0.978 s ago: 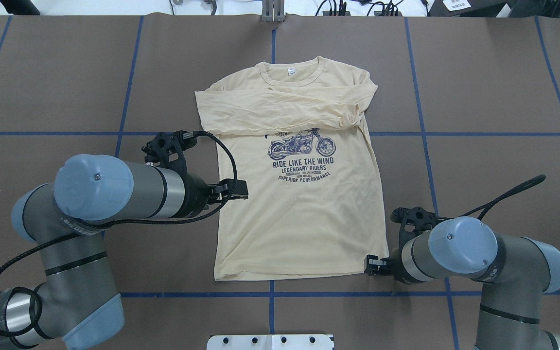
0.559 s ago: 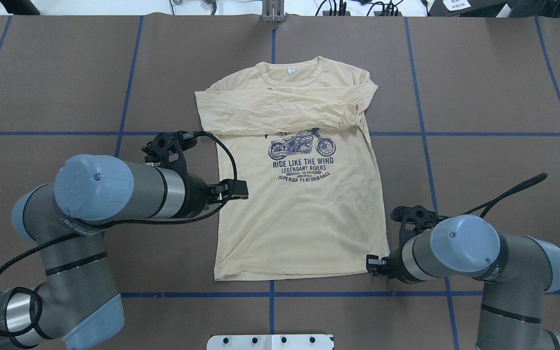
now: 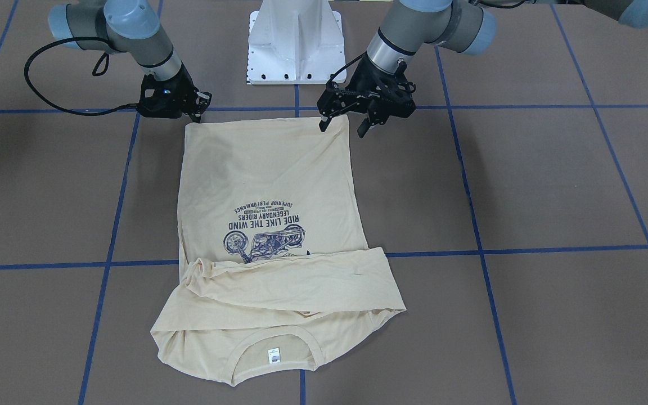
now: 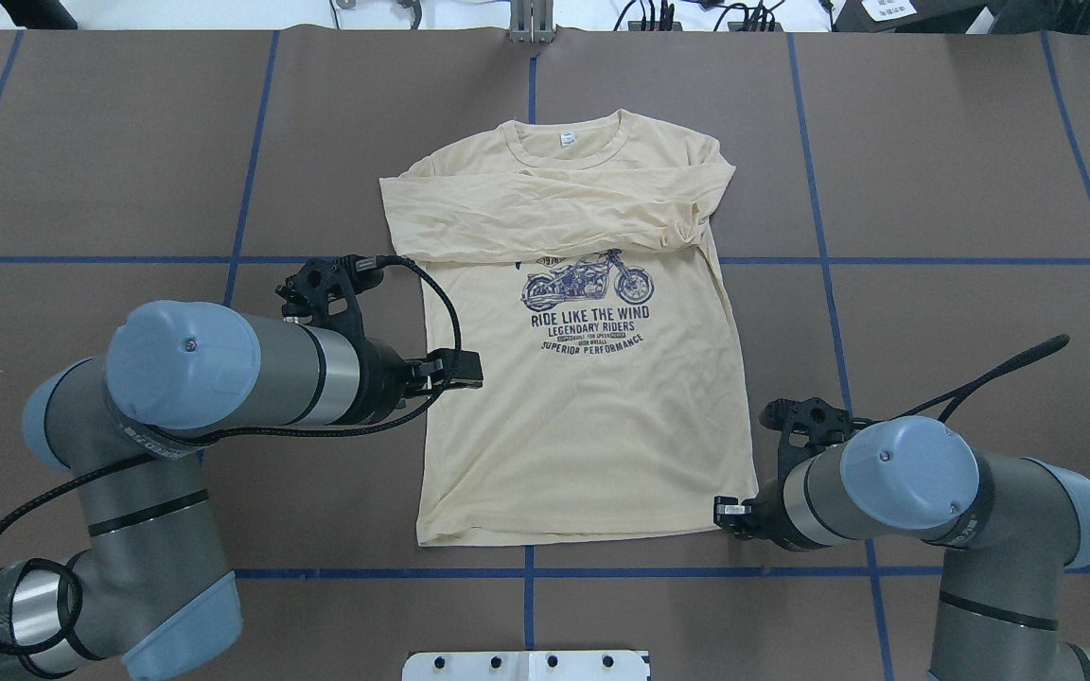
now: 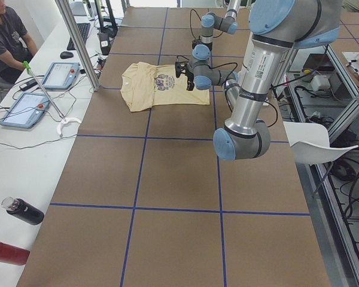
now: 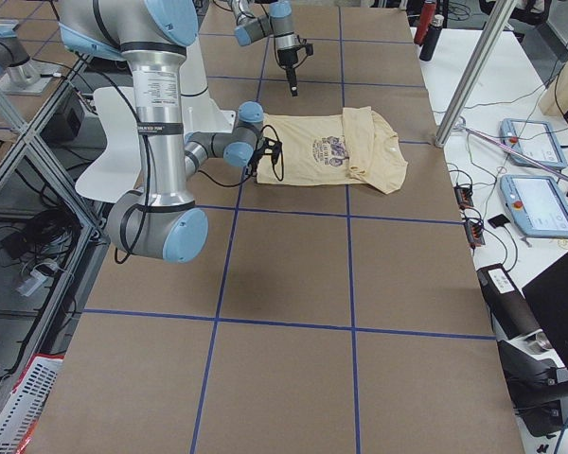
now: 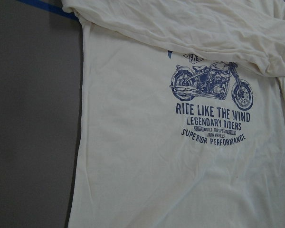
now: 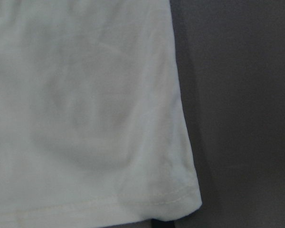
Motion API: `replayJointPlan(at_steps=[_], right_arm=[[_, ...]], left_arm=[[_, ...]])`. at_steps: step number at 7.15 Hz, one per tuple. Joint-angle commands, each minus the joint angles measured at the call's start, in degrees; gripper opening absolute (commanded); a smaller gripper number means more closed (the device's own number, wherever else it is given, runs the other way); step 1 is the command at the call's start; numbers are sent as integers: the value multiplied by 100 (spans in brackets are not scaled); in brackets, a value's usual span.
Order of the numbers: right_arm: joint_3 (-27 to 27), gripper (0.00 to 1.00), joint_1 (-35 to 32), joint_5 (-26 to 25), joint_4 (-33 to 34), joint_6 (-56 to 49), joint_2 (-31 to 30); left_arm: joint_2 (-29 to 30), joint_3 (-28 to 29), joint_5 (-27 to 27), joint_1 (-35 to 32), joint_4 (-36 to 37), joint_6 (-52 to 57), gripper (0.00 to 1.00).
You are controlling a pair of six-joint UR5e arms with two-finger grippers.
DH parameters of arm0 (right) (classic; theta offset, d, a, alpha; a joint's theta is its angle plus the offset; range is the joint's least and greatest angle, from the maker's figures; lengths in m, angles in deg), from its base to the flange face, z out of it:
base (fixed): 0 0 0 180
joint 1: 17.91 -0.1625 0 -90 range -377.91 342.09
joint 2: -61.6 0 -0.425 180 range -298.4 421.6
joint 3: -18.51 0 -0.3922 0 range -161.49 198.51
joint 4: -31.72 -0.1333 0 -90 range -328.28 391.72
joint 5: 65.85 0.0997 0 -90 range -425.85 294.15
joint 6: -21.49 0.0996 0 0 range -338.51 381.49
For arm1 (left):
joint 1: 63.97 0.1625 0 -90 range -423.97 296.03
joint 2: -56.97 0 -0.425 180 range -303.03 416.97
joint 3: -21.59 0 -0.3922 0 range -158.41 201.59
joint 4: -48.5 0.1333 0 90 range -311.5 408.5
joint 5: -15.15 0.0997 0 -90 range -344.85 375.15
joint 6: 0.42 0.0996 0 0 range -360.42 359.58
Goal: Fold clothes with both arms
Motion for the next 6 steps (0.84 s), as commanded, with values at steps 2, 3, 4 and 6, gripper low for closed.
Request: replayJointPlan(at_steps=[2,3,4,6], right_arm=[[-102,35,-70,-8,7,1,-15],[-93,41,-61,-8,7,1,2],[-102,52,-61,-8,7,1,11],[-67,57,-61,-26,7,1,46]], left_arm=[[-4,-11,0,-9,0,0,100],[-4,-11,9,-9,9,0,100],[-4,-11,9,-9,9,0,100],[-4,-11,26,-9,18,0,100]])
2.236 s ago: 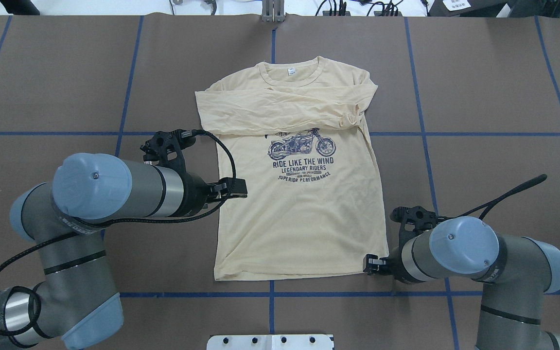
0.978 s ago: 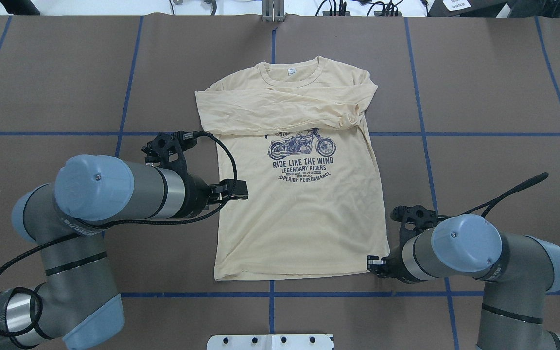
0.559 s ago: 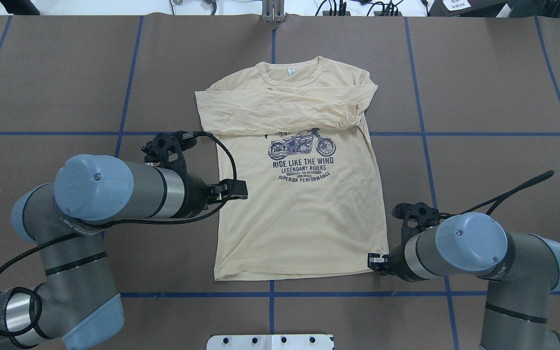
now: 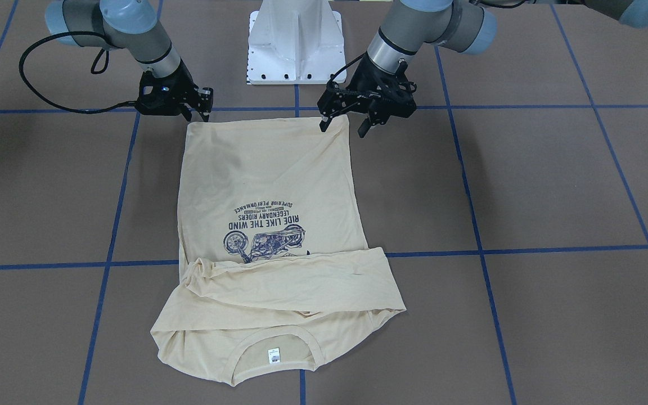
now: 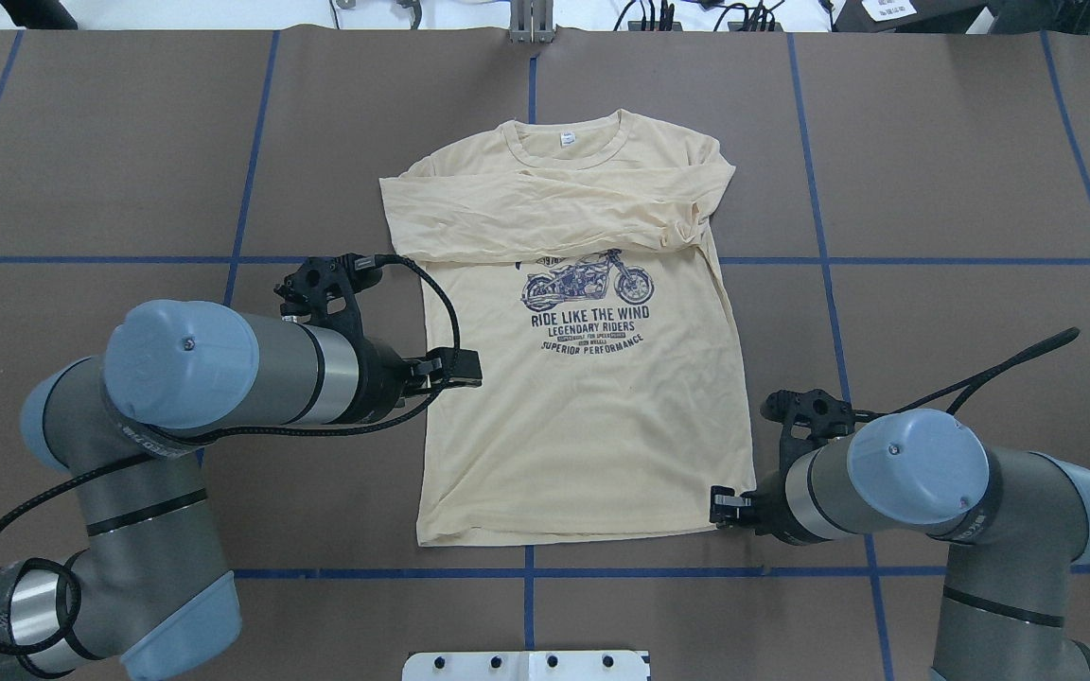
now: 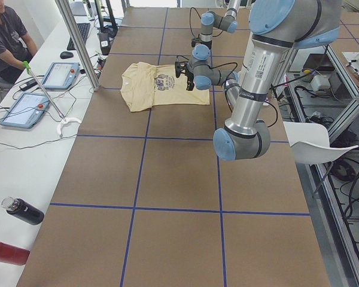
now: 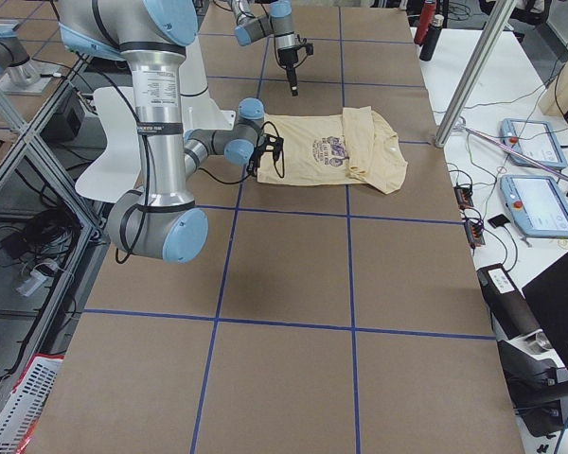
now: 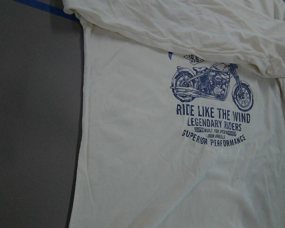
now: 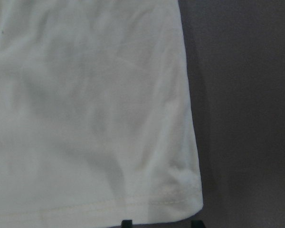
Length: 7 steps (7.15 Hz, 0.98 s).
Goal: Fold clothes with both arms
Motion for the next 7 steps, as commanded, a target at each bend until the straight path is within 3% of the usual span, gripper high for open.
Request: replayJointPlan(at_steps=[1,7], right_arm=[[66,55,-9,-18,0,0,53],[251,55,-176,-1,0,-17,44]], left_arm=[[0,0,13,0,7,0,100],[9,0,5,0,7,0,100]])
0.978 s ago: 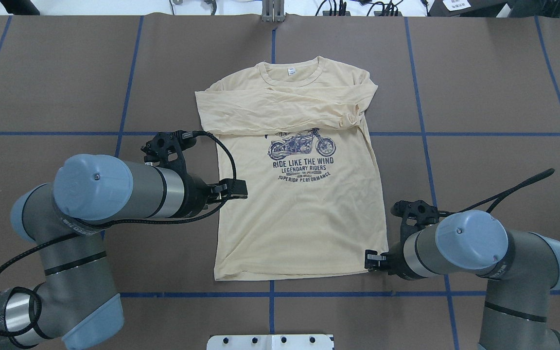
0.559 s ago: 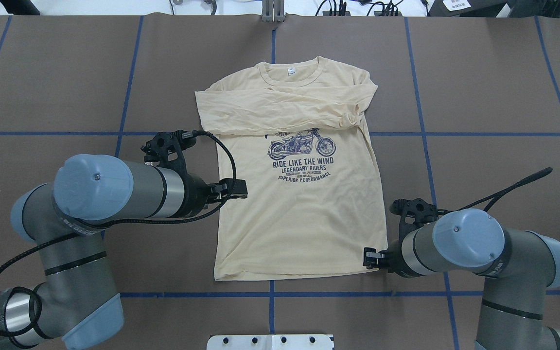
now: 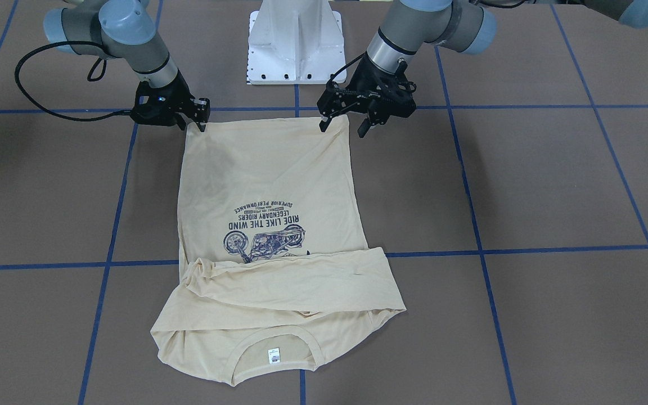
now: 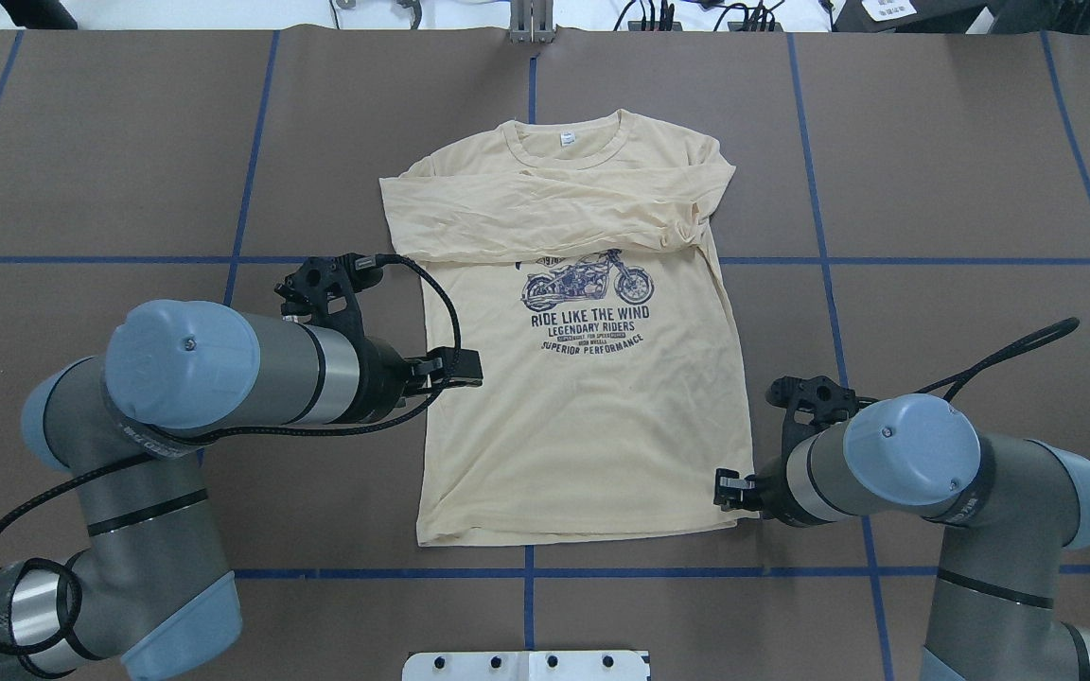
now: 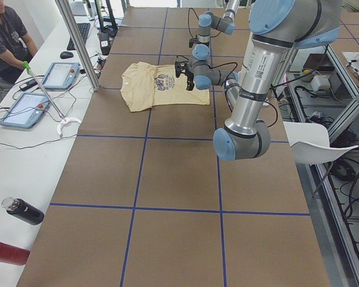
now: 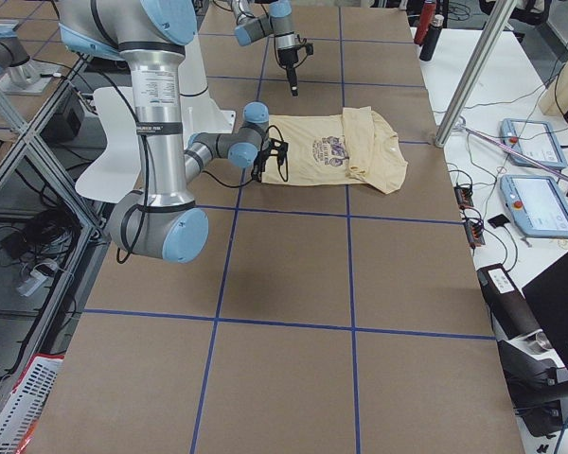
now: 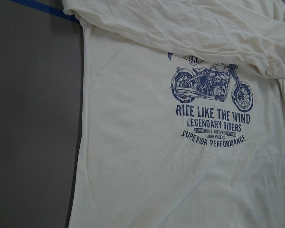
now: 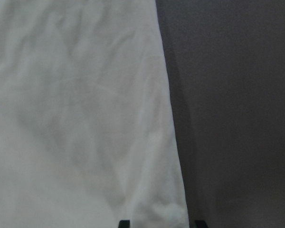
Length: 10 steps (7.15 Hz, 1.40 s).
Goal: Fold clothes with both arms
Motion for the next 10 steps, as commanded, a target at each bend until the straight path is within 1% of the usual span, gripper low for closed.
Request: replayJointPlan(at_steps=[1,8,9,10], right_arm=[[26,55,-10,11,0,0,0],[79,55,52,20,0,8,26],[79,49,52,20,0,8,17],[70,21,52,20,0,8,17]], left_arm=[[0,0,0,-2,0,0,100],[-26,-106,0,-20,35,0,100],[-26,-106,9,-20,35,0,100],[-26,-106,0,-20,35,0,100]])
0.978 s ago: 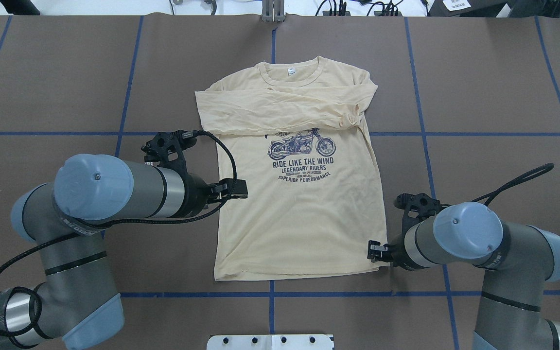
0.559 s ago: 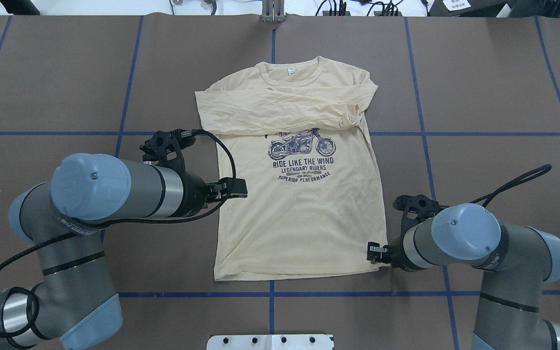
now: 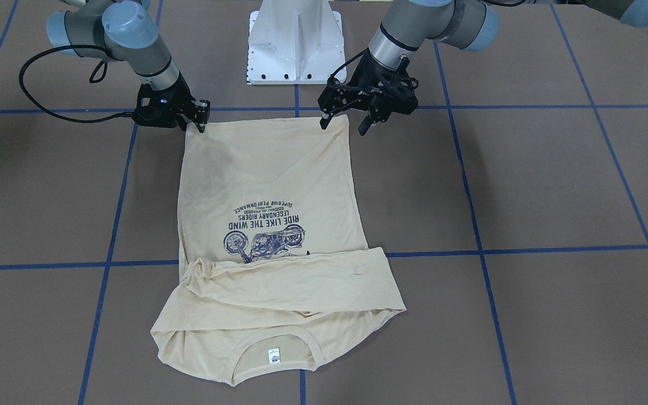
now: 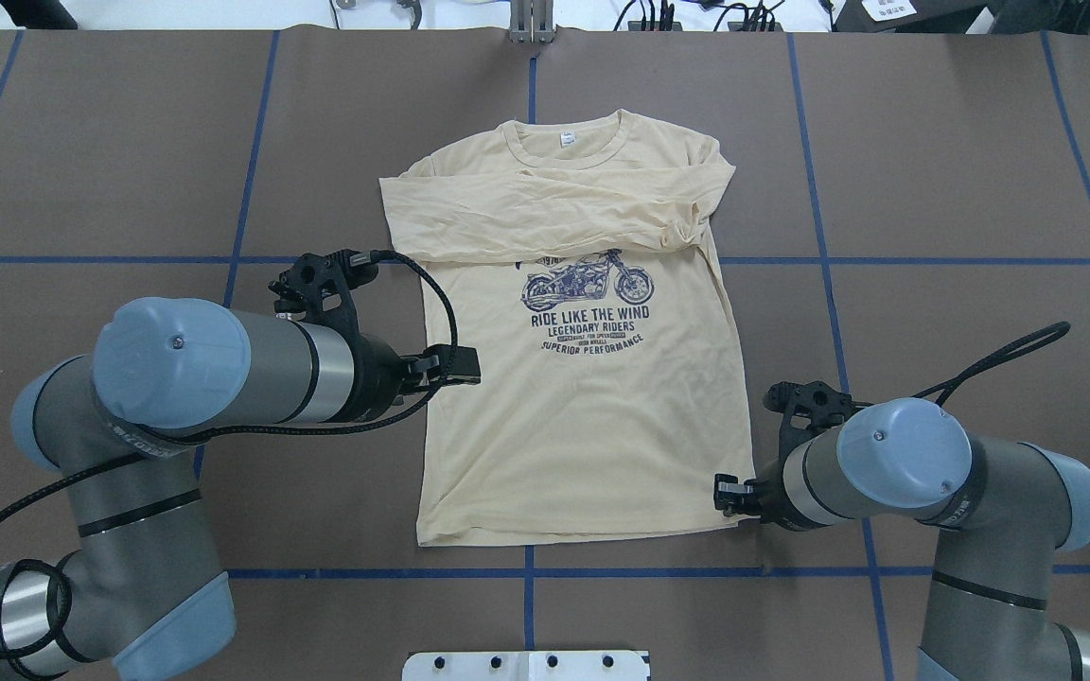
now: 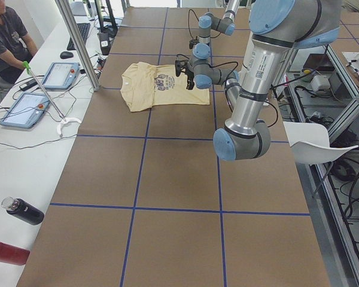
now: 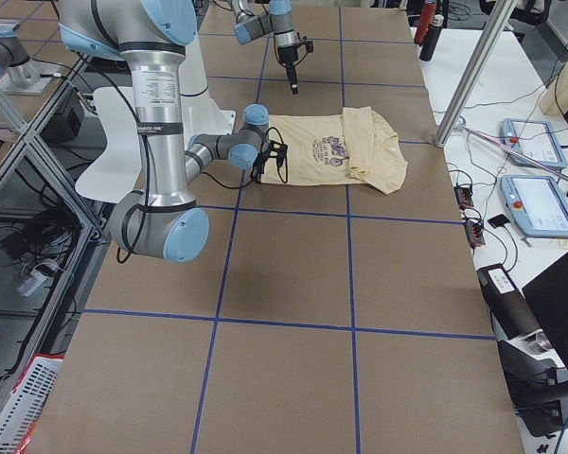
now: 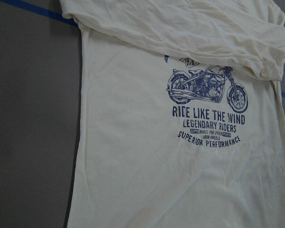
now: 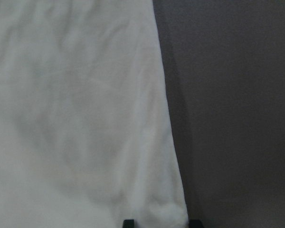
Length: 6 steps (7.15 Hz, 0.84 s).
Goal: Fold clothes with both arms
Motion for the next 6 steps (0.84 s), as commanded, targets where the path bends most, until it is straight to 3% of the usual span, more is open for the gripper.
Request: replayJointPlan(at_steps=[1,6], right_arm=[[-33,2,-8,1,0,0,-3],[-288,0,-245,300,-9,9,6]], left_arm=[[0,0,5,0,0,0,100],[-114,0,58,61,9,-61,100]])
